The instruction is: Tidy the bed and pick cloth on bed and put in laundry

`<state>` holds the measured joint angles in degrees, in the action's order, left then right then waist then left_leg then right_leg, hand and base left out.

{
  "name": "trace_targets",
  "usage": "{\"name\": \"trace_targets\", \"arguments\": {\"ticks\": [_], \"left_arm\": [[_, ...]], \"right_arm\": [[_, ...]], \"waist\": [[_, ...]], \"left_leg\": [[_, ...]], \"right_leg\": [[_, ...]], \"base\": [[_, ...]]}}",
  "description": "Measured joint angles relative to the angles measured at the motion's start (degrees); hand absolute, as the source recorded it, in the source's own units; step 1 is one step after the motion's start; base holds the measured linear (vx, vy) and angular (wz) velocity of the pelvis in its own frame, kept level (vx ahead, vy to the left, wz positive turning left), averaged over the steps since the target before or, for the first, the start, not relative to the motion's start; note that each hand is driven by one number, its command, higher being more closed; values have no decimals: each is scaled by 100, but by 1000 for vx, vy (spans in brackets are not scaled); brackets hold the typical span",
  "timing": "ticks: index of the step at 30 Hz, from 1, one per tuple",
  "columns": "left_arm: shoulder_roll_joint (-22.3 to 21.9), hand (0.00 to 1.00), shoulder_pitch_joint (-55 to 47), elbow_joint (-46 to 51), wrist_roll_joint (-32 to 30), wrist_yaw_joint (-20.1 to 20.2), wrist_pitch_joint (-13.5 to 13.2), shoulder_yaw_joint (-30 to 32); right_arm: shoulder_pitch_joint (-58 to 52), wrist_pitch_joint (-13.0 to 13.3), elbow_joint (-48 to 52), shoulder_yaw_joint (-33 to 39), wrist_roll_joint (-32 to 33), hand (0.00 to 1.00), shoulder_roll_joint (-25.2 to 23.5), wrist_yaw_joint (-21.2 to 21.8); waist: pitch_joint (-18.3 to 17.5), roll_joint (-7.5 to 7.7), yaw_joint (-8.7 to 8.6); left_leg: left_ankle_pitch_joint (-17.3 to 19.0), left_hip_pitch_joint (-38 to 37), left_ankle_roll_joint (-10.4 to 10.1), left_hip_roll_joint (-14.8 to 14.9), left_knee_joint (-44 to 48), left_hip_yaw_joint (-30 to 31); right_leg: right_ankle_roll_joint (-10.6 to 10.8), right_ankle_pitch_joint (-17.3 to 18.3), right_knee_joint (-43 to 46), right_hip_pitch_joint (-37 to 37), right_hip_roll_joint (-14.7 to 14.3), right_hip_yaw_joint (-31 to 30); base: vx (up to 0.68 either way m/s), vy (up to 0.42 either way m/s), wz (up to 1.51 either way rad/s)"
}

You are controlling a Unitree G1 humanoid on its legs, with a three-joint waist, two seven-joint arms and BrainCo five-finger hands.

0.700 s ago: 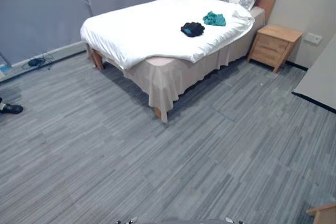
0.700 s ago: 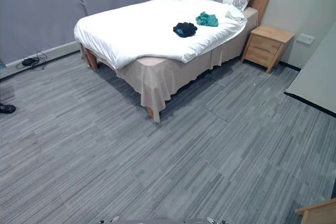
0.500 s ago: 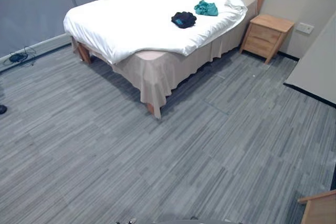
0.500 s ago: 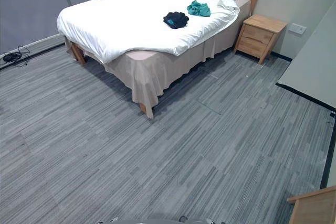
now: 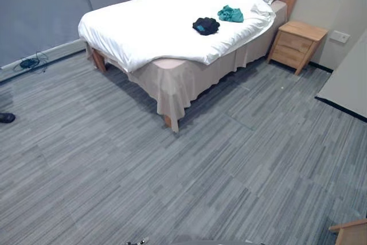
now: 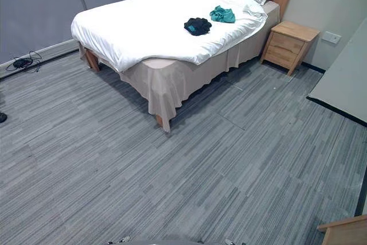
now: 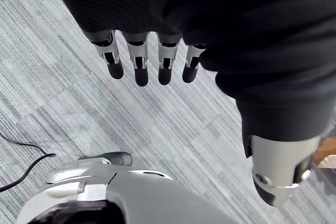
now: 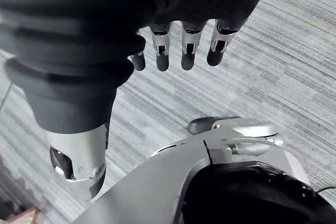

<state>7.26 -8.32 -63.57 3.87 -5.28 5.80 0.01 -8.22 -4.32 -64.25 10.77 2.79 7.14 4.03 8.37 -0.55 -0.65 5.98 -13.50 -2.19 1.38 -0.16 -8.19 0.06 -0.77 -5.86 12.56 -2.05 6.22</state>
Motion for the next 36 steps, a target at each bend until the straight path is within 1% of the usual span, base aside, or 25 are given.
{"name": "trace_targets", "arguments": {"ticks": [6, 9, 11, 12, 13, 14, 15, 16, 17, 19, 20, 21, 22, 23, 24, 25, 26, 27, 28, 29, 30, 32, 33, 34, 36], "left_arm": [[14, 0, -18, -2, 0, -1, 0, -48], [22, 0, -18, -3, 1, 0, -1, -49], [38, 0, -6, -2, 2, 2, 0, -65], [67, 0, 24, -1, 7, 2, 4, -122], [128, 0, 70, -1, 8, 2, 21, -225], [173, 0, 190, -1, 15, -5, 45, -213], [258, 0, 245, -7, 25, -7, 71, -209], [307, 0, 257, -9, 32, -13, 66, -203], [355, 0, 305, -7, 65, -25, 58, -163], [369, 0, 279, -7, 64, -41, 56, -152], [351, 0, 298, -3, 61, -42, 55, -138], [314, 0, 367, 0, 49, -32, 57, -53], [309, 0, 410, -1, 47, -27, 62, -30], [337, 0, 464, -1, 35, -14, 65, -29], [375, 0, 498, -3, 12, -13, 72, -26], [358, 0, 521, -4, 4, -18, 74, -15], [195, 0, 607, -10, -12, -24, 82, 28], [142, 0, 595, -8, -22, -19, 70, 46], [110, 0, 591, -7, -23, -19, 54, 64], [80, 0, 587, -16, -32, -3, 33, 152], [69, 0, 533, -3, -30, 15, -3, 329], [29, 0, 436, -3, -16, 30, -41, 466], [-18, 0, 421, -2, 7, 27, -110, 496], [-17, 0, 407, 60, 20, 27, -260, 567], [20, 0, 416, 172, 28, 45, -310, 671]], "right_arm": [[-1, -4, 0, -6, -1, 0, -3, -1], [7, -91, -2, -8, -1, 0, -7, -1], [56, -127, -7, -18, 0, 0, -6, 2], [93, -130, 3, -43, 11, 0, -12, 1], [135, -151, 5, -57, 62, 0, -36, -6], [210, -203, 59, -50, 171, 0, -56, -10], [322, -217, 99, -41, 303, 0, -80, -13], [354, -217, 118, -24, 367, 0, -121, -15], [370, -218, 55, 2, 479, 0, -176, -27], [288, -222, 21, 16, 568, 0, -201, -29], [254, -220, 35, 47, 574, 0, -202, -25], [270, -221, 41, 60, 615, 0, -173, -18], [271, -232, 34, 59, 623, 0, -165, -18], [247, -252, 34, 55, 647, 0, -177, -22], [202, -292, 25, 92, 716, 0, -222, -24], [182, -294, 26, 201, 750, 0, -231, -24], [166, -338, 14, 308, 775, 0, -153, -25], [118, -344, 8, 435, 781, 0, -138, -39], [110, -351, 8, 522, 779, 0, -147, -30], [107, -353, -13, 688, 728, 0, -194, -27], [100, -347, -17, 742, 707, 0, -179, -17], [45, -309, -20, 723, 626, 0, -159, 12], [-14, -269, -18, 705, 536, 0, -132, 9], [-9, -214, -28, 611, 428, 0, -77, 9], [43, -119, -143, 487, 276, 0, -54, 13]], "waist": [[1, 16, 8], [12, 37, 13], [27, 52, 5], [44, 79, 3], [104, 142, -1], [246, 228, 15], [451, 306, 43], [578, 351, 44], [728, 453, 24], [733, 458, 19], [741, 409, -16], [760, 360, -17], [780, 345, -14], [794, 365, -11], [860, 423, -23], [932, 384, -19], [1050, 152, -63], [1008, -39, -136], [980, -84, -159], [983, -71, -151], [964, -99, -150], [920, -173, -185], [921, -202, -171], [915, -292, -147], [966, -173, -112]], "left_leg": [[-33, 13, 39, 20, -94, 3], [-34, -20, 42, 29, -87, -2], [10, 104, 81, 62, -3, -48], [91, 225, 150, 67, 116, -65], [152, 339, 213, 41, 238, -66], [243, 429, 247, 16, 368, -111], [363, 475, 305, 23, 646, -182], [434, 461, 316, 20, 767, -186], [550, 331, 315, 42, 915, -180], [674, 160, 234, 173, 950, -130], [800, 156, 148, 327, 1020, -68], [894, 180, 34, 494, 1061, -32], [934, 203, -32, 567, 1064, -16], [1025, 238, -173, 642, 1083, 17], [1185, 202, -319, 664, 1157, 18], [1293, 82, -387, 715, 1179, 19], [1492, -172, -375, 1003, 1183, -2], [1593, -317, -190, 1143, 1064, -17], [1582, -361, -60, 1177, 1104, 13], [1287, -269, -188, 1252, 1667, 12], [899, 85, -167, 1434, 2612, 13], [171, 639, -134, 1784, 4082, 51], [60, 1061, -173, 1987, 5092, 127], [178, 1701, -69, 2132, 6490, 295], [375, 2234, -92, 1880, 6804, 320]], "right_leg": [[-10, -7, -2, -56, -38, -24], [-71, -44, 22, -69, -53, -50], [-71, 210, 428, -331, -51, -51], [-7, 510, 961, -682, -16, -35], [166, 824, 1682, -1067, 66, -15], [412, 1061, 2821, -1645, 211, 29], [431, 1039, 4149, -2262, 416, 182], [406, 1041, 4681, -2489, 519, 227], [356, 1198, 5271, -2720, 686, 283], [418, 1269, 4849, -2712, 730, 313], [401, 1218, 4050, -2671, 702, 314], [378, 970, 2945, -2680, 628, 321], [369, 729, 2329, -2676, 593, 317], [473, 253, 1302, -2698, 640, 316], [534, 172, 1024, -2719, 809, 313], [560, -161, 1125, -2710, 853, 415], [473, -326, 1623, -2718, 666, 537], [286, -108, 2289, -2959, 566, 629], [140, -8, 2589, -3080, 525, 641], [-132, 178, 2994, -3182, 477, 615], [-296, 301, 3007, -3012, 338, 609], [-436, 509, 2753, -2610, 63, 602], [-494, 547, 2531, -2317, -142, 582], [-589, 609, 2139, -1707, -397, 543], [-697, 734, 1816, -1066, -475, 535]], "base": [[-53, -24, -2], [9, -6, -5], [-25, -6, -5], [0, 0, 0], [-22, 9, -10], [-53, -4, -20], [-55, -22, -19], [-20, -40, -8], [59, -46, 6], [119, -65, 12], [220, -142, 15], [280, -167, 12], [344, -202, 5], [454, -317, 5], [459, -355, 4], [487, -395, 4], [443, -304, 9], [455, -282, 11], [492, -285, -7], [492, -347, -36], [485, -359, -45], [382, -250, -29], [609, -266, -20], [603, -243, -11], [513, -178, 2]]}}
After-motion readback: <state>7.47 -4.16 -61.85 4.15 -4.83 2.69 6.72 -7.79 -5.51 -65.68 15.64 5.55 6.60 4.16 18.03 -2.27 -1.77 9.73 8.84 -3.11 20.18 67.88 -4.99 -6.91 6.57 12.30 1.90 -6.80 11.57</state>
